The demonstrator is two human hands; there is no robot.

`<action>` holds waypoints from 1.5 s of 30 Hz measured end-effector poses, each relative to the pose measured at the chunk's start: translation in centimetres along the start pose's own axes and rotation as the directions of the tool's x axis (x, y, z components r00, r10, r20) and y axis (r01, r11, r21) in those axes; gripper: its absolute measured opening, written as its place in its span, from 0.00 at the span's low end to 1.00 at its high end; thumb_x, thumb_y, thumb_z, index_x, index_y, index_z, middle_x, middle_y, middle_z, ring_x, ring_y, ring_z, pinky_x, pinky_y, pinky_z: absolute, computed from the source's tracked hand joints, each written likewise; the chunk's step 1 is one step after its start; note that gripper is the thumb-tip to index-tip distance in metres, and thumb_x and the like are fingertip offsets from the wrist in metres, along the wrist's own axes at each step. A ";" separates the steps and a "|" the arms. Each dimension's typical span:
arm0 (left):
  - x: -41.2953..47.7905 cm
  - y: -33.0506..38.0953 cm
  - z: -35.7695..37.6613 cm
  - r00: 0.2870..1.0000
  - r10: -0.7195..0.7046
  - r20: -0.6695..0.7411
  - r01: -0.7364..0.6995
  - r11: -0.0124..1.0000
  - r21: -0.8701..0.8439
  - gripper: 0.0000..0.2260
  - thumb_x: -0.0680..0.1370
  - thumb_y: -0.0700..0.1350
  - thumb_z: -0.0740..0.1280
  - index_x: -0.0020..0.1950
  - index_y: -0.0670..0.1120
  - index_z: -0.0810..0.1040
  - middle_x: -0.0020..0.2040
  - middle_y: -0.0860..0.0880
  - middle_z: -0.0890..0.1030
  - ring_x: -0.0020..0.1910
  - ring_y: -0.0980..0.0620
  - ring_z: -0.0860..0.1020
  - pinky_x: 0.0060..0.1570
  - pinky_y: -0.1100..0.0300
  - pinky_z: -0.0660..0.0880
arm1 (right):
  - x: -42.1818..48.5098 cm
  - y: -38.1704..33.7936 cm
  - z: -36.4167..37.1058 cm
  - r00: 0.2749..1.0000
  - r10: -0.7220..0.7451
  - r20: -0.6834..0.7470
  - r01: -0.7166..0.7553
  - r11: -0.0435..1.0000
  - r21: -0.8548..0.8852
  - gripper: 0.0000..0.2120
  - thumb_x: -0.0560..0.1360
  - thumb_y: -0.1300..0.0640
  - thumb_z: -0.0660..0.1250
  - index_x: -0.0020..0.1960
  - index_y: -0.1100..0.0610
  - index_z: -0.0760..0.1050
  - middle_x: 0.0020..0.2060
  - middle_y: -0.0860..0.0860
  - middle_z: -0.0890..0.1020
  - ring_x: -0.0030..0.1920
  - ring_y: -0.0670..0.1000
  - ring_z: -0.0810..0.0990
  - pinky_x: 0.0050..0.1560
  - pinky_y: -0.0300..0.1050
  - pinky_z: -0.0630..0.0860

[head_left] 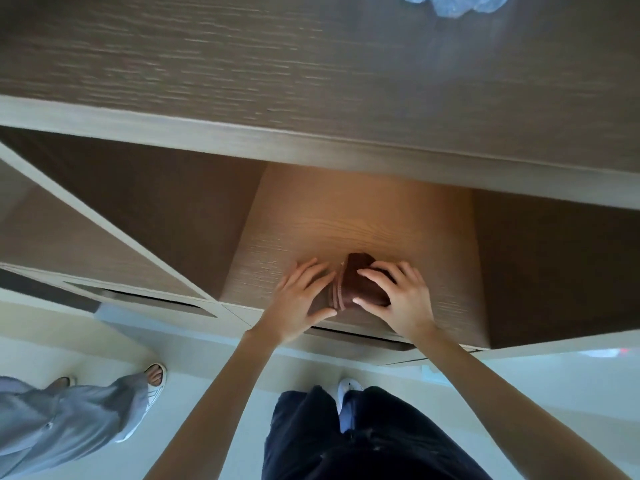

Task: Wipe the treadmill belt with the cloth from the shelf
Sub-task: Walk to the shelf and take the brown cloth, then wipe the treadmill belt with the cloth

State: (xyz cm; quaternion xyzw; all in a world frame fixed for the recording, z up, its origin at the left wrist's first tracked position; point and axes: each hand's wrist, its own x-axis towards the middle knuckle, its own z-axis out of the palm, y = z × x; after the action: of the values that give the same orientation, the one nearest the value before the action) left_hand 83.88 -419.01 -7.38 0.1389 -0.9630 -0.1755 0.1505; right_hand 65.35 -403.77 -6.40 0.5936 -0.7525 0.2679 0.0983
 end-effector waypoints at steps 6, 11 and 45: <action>-1.7 -2.7 -1.8 0.990 0.088 0.109 -0.090 0.996 0.014 0.26 0.77 0.60 0.57 0.68 0.45 0.72 0.70 0.46 0.70 0.72 0.50 0.60 0.69 0.40 0.58 | -0.6 -2.2 -0.7 0.981 0.188 -0.039 -0.186 0.981 0.055 0.19 0.70 0.40 0.69 0.54 0.52 0.82 0.47 0.50 0.82 0.45 0.54 0.79 0.43 0.49 0.78; -1.5 -3.1 -1.8 0.960 0.187 0.207 -0.187 0.982 -0.022 0.26 0.77 0.61 0.56 0.69 0.46 0.72 0.72 0.45 0.68 0.73 0.46 0.62 0.71 0.45 0.55 | -3.2 -6.4 -3.1 0.931 0.362 -0.040 -0.355 0.927 0.121 0.20 0.72 0.39 0.66 0.60 0.47 0.74 0.47 0.50 0.81 0.46 0.53 0.79 0.43 0.45 0.77; -15.8 36.8 6.7 -0.039 0.913 0.406 -0.879 0.162 -0.449 0.29 0.75 0.63 0.56 0.68 0.47 0.72 0.66 0.49 0.74 0.66 0.48 0.70 0.66 0.52 0.64 | -47.0 -35.9 -17.5 -0.383 0.744 -0.547 -0.899 -0.165 0.405 0.14 0.65 0.52 0.79 0.50 0.49 0.82 0.47 0.44 0.74 0.46 0.48 0.77 0.45 0.41 0.71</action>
State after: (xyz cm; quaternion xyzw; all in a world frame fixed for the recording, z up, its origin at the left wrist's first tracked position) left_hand 88.23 -378.80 -3.19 -0.5864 -0.8000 -0.0943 -0.0849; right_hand 109.30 -360.64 -3.33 -0.3494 -0.8532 0.3431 0.1795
